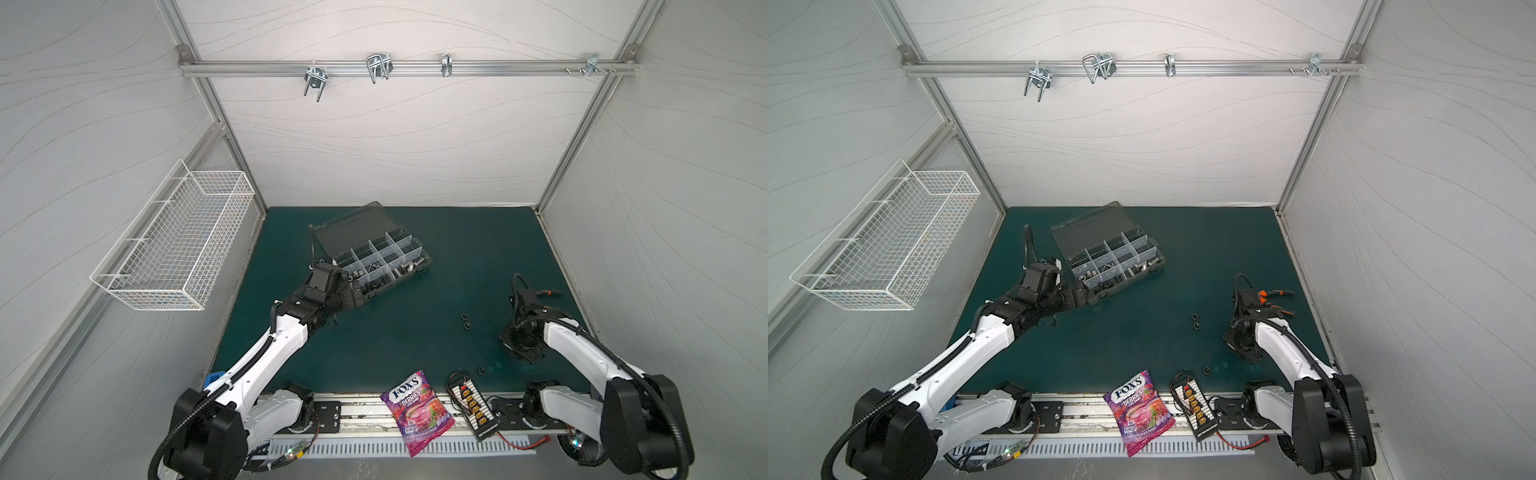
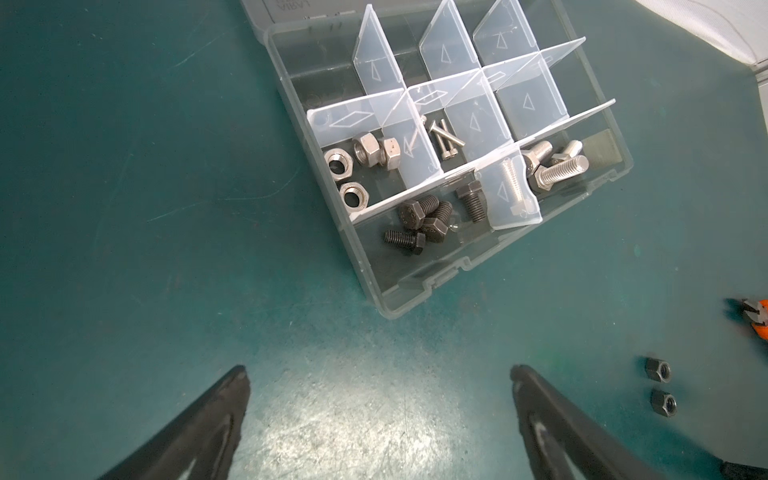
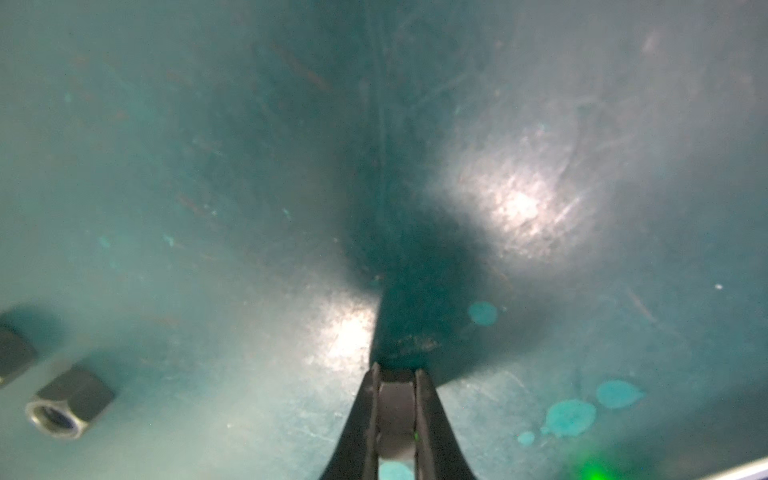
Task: Sort the screws and nuts into containers
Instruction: 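Lower the right gripper and close it on the black hex nut, then carry the black nut with the right gripper over the organizer box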
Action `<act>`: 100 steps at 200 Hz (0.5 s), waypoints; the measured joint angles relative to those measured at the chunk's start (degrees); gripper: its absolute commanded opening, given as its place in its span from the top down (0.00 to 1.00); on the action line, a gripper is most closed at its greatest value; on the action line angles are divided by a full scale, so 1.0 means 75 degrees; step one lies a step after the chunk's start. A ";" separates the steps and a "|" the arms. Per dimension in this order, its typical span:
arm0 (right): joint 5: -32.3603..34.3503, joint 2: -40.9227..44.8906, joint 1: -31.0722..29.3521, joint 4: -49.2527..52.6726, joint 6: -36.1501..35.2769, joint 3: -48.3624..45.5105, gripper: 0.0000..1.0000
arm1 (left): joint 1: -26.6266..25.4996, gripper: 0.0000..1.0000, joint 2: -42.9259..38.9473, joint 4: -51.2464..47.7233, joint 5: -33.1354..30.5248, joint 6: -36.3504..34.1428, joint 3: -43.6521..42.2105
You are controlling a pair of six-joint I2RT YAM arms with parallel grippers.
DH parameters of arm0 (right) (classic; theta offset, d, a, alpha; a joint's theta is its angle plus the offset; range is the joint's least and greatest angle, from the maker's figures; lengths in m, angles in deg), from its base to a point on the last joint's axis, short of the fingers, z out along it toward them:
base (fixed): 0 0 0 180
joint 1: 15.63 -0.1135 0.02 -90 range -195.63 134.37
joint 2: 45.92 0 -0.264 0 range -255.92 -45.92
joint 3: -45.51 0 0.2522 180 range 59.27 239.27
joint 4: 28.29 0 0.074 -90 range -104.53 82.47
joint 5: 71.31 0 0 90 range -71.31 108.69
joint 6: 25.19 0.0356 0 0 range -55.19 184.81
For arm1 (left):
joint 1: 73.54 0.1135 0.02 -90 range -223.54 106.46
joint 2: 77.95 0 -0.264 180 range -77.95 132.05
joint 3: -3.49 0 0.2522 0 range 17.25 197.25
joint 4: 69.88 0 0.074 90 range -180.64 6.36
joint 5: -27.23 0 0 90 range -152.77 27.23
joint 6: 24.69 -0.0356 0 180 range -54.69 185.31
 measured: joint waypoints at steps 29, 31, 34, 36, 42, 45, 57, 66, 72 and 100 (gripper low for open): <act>-0.0006 0.0000 -0.0003 0.0108 -0.0029 0.0085 1.00 | 0.0000 0.01 0.0000 0.0000 0.0000 0.0000 0.0000; -0.0006 0.0003 -0.0012 0.0125 -0.0035 0.0102 1.00 | 0.0000 0.01 0.0000 0.0000 -0.0003 0.0000 0.0000; -0.0006 0.0003 -0.0023 0.0152 -0.0041 0.0134 1.00 | 0.0000 0.01 0.0000 0.0000 -0.0003 0.0000 0.0000; -0.0003 0.0003 -0.0029 0.0160 -0.0044 0.0149 1.00 | 0.0000 0.01 0.0000 0.0000 -0.0003 0.0000 0.0000; 0.0017 0.0003 -0.0067 0.0227 -0.0061 0.0239 1.00 | 0.0000 0.01 0.0000 0.0000 -0.0003 0.0000 0.0000; 0.0032 0.0003 -0.0111 0.0268 -0.0070 0.0297 1.00 | 0.0000 0.01 0.0000 0.0000 -0.0006 0.0003 0.0000; 0.0076 0.0003 -0.0291 0.0382 -0.0087 0.0562 1.00 | 0.0000 0.01 0.0000 0.0000 -0.0012 0.0003 0.0000; 0.0140 0.0003 -0.0495 0.0440 -0.0108 0.0839 1.00 | 0.0000 0.01 0.0000 0.0000 -0.0029 0.0000 0.0000; 0.0181 -0.0017 -0.0627 0.0469 -0.0143 0.1023 1.00 | 0.0000 0.01 0.0000 -0.0003 -0.0035 0.0003 0.0000; 0.0408 -0.0536 -0.1335 0.0490 -0.0309 0.2119 1.00 | 0.0000 0.01 0.0000 -0.0003 -0.0070 0.0003 0.0000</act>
